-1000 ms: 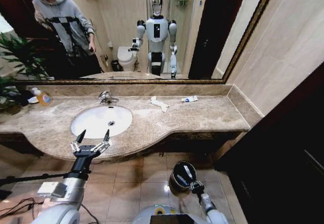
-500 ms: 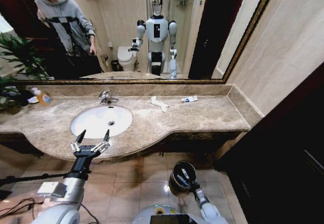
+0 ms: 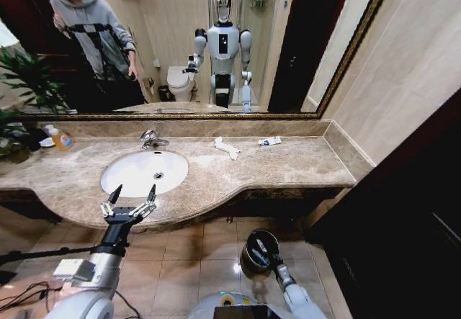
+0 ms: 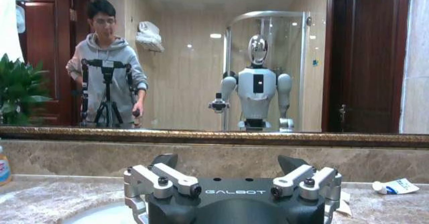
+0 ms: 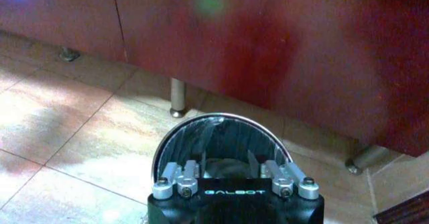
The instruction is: Pick up the trash from the sink and place it in the trash bin.
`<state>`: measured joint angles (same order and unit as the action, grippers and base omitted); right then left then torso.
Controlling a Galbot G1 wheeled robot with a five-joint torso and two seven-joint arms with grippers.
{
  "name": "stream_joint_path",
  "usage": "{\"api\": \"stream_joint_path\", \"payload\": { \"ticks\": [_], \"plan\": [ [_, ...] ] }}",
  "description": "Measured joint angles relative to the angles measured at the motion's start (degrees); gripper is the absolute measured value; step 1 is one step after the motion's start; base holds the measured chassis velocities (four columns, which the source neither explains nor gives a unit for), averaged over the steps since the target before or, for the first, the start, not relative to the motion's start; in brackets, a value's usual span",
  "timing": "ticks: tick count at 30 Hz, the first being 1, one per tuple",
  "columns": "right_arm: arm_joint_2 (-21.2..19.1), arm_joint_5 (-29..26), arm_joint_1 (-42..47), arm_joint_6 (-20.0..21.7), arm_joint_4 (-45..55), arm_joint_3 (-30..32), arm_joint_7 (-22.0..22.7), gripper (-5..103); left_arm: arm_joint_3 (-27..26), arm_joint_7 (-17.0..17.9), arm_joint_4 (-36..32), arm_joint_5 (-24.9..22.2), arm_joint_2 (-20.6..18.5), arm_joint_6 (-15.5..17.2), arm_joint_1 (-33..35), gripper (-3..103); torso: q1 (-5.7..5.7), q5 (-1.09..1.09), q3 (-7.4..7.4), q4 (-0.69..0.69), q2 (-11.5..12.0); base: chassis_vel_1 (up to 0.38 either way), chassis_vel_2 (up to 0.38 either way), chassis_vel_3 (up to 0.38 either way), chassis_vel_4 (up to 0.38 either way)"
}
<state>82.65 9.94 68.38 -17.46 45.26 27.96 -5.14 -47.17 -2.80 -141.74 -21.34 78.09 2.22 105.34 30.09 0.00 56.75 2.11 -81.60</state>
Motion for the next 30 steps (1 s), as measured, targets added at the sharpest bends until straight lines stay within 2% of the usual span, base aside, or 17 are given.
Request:
{"api": "stream_joint_path", "payload": {
  "ticks": [2, 3, 6, 9, 10, 11, 13, 16, 20, 25, 30],
  "plan": [
    [0.3, 0.0, 0.4, 0.0, 0.5, 0.2, 0.1, 50, 0.0, 0.0, 0.0, 0.0, 0.0, 0.0, 0.0, 100, 0.00, 0.00, 0.00, 0.00, 0.0, 0.000, 0.000, 0.000, 0.000],
    [0.3, 0.0, 0.4, 0.0, 0.5, 0.2, 0.1, 50, 0.0, 0.0, 0.0, 0.0, 0.0, 0.0, 0.0, 100, 0.00, 0.00, 0.00, 0.00, 0.0, 0.000, 0.000, 0.000, 0.000],
    [0.4, 0.0, 1.0, 0.0, 1.5, 0.3, 0.2, 67, 0.0, 0.0, 0.0, 0.0, 0.0, 0.0, 0.0, 100, 0.00, 0.00, 0.00, 0.00, 0.0, 0.000, 0.000, 0.000, 0.000],
    [0.5, 0.0, 1.4, 0.2, 2.3, 0.4, 0.6, 73, 0.0, 0.0, 0.0, 0.0, 0.0, 0.0, 0.0, 100, 0.00, 0.00, 0.00, 0.00, 0.0, 0.000, 0.000, 0.000, 0.000],
    [0.6, -0.1, 1.8, 0.4, 3.0, 0.4, 0.8, 78, 0.0, 0.0, 0.0, 0.0, 0.0, 0.0, 0.0, 100, 0.00, -0.01, 0.00, 0.00, 0.0, 0.000, 0.000, 0.000, 0.000],
    [0.8, -0.2, 3.0, 1.2, 4.8, 0.5, 1.1, 89, 0.0, 0.0, 0.0, 0.0, 0.0, 0.0, 0.0, 100, 0.00, 0.00, 0.00, 0.00, 0.0, 0.000, 0.000, 0.000, 0.000],
    [1.1, -0.3, 3.8, 1.0, 5.9, 0.7, 1.8, 97, 0.0, 0.0, 0.0, 0.0, 0.0, 0.0, 0.0, 100, 0.00, -0.01, 0.00, 0.00, 0.0, 0.000, 0.000, 0.000, 0.000],
    [1.2, -0.5, 4.1, 0.1, 6.6, 0.8, 2.6, 98, 0.0, 0.0, 0.0, 0.0, 0.0, 0.0, 0.0, 100, 0.00, 0.01, 0.00, 0.00, 0.0, 0.000, 0.000, 0.000, 0.000],
    [0.9, -1.8, 7.1, 0.6, 12.6, 1.0, 3.4, 99, 0.0, 0.0, 0.0, 0.0, 0.0, 0.0, 0.0, 100, 0.00, 0.00, 0.00, 0.00, 0.0, 0.000, 0.000, 0.000, 0.000],
    [-0.1, -3.6, 12.8, 3.1, 26.1, 1.6, 3.8, 99, 0.0, 0.0, 0.0, 0.0, 0.0, 0.0, 0.0, 100, -0.01, -0.02, -0.01, 0.00, 0.0, 0.000, 0.000, 0.000, 0.000],
    [0.0, -3.9, 15.8, 2.2, 32.8, 2.6, 4.9, 99, 0.0, 0.0, 0.0, 0.0, 0.0, 0.0, 0.0, 100, -0.01, -0.01, -0.01, 0.00, 0.0, 0.000, 0.000, 0.000, 0.000]
  ]
}}
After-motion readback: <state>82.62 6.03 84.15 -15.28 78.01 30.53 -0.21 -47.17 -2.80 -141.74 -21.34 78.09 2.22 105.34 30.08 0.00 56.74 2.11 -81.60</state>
